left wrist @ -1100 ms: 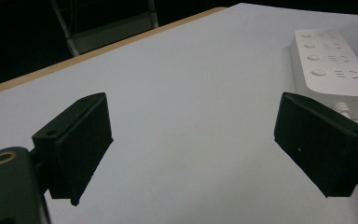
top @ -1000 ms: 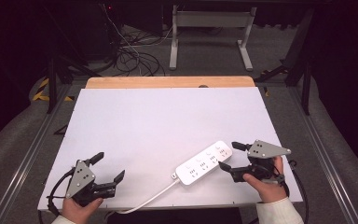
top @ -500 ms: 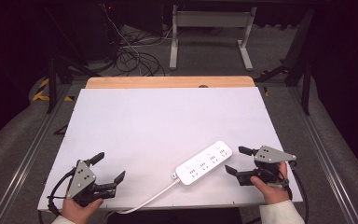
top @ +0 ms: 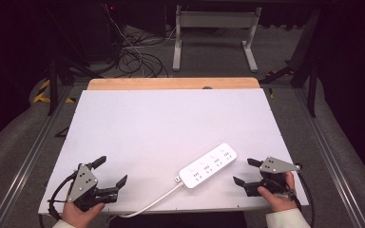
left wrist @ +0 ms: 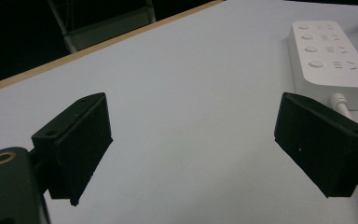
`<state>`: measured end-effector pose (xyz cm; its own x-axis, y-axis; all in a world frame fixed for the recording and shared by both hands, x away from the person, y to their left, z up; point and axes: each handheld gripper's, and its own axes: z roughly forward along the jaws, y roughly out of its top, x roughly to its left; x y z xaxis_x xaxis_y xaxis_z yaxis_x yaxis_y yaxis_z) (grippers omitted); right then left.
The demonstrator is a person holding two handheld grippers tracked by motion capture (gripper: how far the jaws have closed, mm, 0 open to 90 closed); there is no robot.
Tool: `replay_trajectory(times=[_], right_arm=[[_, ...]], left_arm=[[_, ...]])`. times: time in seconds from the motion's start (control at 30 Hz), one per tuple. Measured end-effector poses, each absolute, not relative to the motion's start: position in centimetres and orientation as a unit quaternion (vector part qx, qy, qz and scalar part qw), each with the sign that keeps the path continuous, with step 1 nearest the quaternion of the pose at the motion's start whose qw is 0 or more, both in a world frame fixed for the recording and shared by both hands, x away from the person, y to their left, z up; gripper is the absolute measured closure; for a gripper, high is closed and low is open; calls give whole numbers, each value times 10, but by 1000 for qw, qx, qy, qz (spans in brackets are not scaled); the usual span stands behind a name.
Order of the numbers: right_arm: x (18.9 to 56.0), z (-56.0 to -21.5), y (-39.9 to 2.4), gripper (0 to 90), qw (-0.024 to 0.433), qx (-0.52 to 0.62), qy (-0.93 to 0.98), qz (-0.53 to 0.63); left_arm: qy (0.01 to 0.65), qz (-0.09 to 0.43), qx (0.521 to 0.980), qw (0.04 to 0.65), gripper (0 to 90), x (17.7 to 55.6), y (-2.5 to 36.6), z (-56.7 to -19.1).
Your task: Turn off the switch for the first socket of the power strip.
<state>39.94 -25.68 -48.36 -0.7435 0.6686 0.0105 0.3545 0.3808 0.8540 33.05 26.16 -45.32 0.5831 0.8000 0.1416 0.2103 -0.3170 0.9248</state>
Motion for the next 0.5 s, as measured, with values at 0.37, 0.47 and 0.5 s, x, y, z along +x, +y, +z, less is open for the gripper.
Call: replay_trajectory(times=[0.37,0.47,0.5], right_arm=[[394,-484,-256,128,178,308,811,465],[393,-482,-258,127,182,307,806,472],[393,-481,-258,127,184,309,805,472]], left_arm=[[335,310,751,477,112,332,260,-454],[333,312,751,477,112,332,260,-454],[334,313,750,477,112,332,261,-454]])
